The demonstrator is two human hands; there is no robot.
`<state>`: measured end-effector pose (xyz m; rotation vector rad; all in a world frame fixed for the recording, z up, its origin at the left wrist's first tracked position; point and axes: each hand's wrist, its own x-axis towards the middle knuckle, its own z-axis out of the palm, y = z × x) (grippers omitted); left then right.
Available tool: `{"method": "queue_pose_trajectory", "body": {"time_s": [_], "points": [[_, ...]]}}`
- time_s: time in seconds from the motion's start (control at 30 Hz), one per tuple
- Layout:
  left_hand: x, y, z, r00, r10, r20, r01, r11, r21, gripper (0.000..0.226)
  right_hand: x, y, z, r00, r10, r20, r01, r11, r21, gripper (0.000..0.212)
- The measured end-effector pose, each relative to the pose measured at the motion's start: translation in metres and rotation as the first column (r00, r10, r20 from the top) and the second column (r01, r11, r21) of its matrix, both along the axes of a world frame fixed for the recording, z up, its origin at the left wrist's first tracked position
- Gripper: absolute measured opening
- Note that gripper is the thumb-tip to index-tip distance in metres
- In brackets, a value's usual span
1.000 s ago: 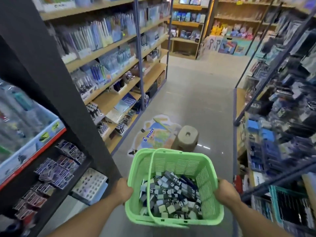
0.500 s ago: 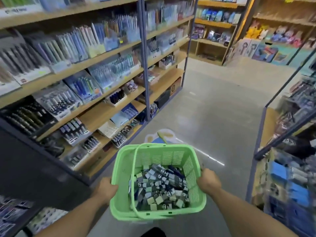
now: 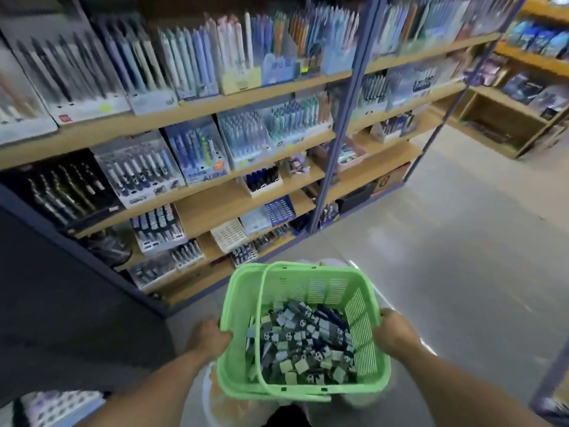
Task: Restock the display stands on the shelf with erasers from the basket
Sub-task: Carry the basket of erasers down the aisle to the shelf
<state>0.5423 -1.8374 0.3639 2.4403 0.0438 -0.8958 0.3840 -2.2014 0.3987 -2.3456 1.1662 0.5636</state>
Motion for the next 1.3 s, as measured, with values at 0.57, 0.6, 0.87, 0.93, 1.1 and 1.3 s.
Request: {"method": "queue_pose_trajectory", "body": {"time_s": [0.57, 0.6, 0.87, 0.93, 1.1, 1.3], "points": [[0.092, -0.034, -0.013, 0.98, 0.193, -0.037, -0.191, 0.98, 0.063, 0.017, 0.177, -0.055, 0.017, 0.965, 0.252, -0.076, -0.254, 0.967, -0.006, 0.04], [0.093, -0.034, -0.012, 0.979, 0.201, -0.024, -0.199, 0.978, 0.063, 0.016, 0.183, -0.057, 0.017, 0.957, 0.277, -0.082, -0.278, 0.96, -0.008, 0.039], [0.108, -0.038, -0.014, 0.963, 0.27, 0.005, -0.27, 0.96, 0.079, 0.016, 0.225, -0.066, 0.015, 0.931, 0.347, -0.114, -0.346, 0.938, 0.029, 0.041], [0.111, -0.039, -0.016, 0.956, 0.294, 0.011, -0.294, 0.952, 0.082, 0.016, 0.235, -0.067, 0.013, 0.926, 0.363, -0.102, -0.362, 0.932, 0.031, 0.04], [0.119, -0.05, -0.017, 0.944, 0.329, 0.024, -0.329, 0.933, 0.147, 0.015, 0.267, -0.081, 0.004, 0.902, 0.423, -0.083, -0.42, 0.906, 0.048, 0.039], [0.137, -0.086, -0.035, 0.917, 0.399, -0.024, -0.383, 0.895, 0.226, 0.017, 0.325, -0.118, -0.029, 0.87, 0.488, -0.073, -0.483, 0.872, 0.082, 0.039]]}}
